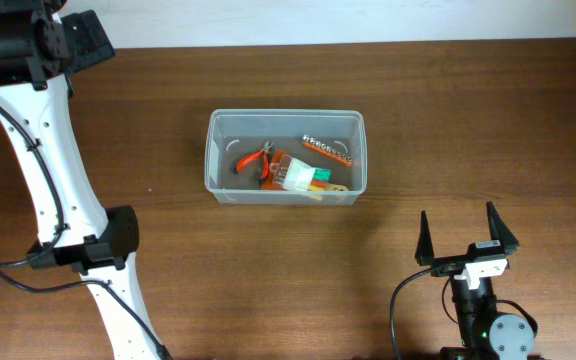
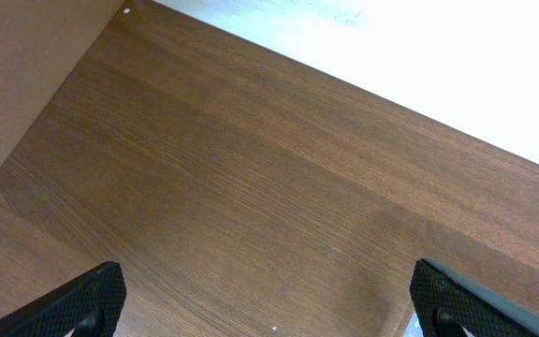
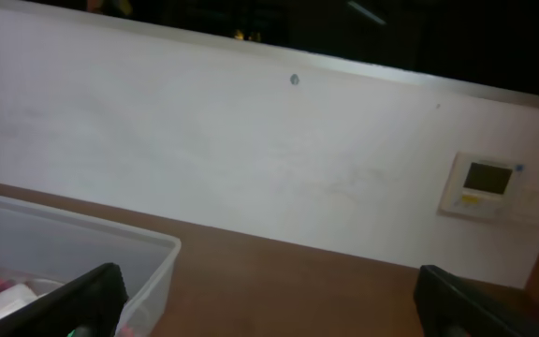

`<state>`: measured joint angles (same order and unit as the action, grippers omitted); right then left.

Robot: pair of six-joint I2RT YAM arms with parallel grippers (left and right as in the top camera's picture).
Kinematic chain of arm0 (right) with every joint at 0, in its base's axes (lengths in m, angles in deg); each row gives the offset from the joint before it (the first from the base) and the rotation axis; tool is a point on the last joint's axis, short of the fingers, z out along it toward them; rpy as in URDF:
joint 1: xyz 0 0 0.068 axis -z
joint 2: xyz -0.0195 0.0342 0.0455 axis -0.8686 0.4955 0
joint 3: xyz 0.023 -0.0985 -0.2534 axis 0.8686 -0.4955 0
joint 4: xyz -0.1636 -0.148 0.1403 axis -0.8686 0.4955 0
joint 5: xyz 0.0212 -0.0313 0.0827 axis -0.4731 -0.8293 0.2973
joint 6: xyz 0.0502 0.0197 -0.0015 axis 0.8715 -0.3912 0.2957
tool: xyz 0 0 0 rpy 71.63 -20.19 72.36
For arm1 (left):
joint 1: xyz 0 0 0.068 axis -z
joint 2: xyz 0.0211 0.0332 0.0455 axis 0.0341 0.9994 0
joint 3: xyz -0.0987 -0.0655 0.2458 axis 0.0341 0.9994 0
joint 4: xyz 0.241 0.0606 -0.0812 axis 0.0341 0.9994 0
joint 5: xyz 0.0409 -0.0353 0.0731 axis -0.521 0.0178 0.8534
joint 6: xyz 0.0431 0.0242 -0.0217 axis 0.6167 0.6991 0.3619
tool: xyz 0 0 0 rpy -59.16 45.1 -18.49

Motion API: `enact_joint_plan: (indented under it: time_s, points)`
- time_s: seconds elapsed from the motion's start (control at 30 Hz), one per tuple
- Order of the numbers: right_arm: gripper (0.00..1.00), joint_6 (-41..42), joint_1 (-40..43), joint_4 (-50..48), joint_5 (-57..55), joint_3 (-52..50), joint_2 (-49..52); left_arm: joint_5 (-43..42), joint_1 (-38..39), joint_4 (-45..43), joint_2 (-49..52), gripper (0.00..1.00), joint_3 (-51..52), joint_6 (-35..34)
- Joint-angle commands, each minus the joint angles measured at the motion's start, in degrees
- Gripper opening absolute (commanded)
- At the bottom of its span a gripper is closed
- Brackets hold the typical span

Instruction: Pack container

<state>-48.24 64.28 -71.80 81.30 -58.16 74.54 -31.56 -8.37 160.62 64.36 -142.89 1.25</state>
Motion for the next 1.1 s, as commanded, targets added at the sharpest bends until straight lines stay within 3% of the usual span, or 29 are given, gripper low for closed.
enact_joint_plan:
  time_s: [0.0, 0.23, 1.07]
  points:
    - [0.99, 0.81, 0.42, 2.36, -1.16, -0.26, -0.63, 0.96, -0.35, 0.0, -1.62, 0.99, -0.04, 0.68]
    - [0.99, 0.81, -0.13, 16.02, 1.33, -0.26, -0.63, 0.96, -0.35, 0.0, -1.62, 0.99, -0.04, 0.68]
    - [0.99, 0.81, -0.15, 15.56, 1.42, -0.26, -0.44, 0.96, -0.35, 0.0, -1.62, 0.99, -0.04, 0.68]
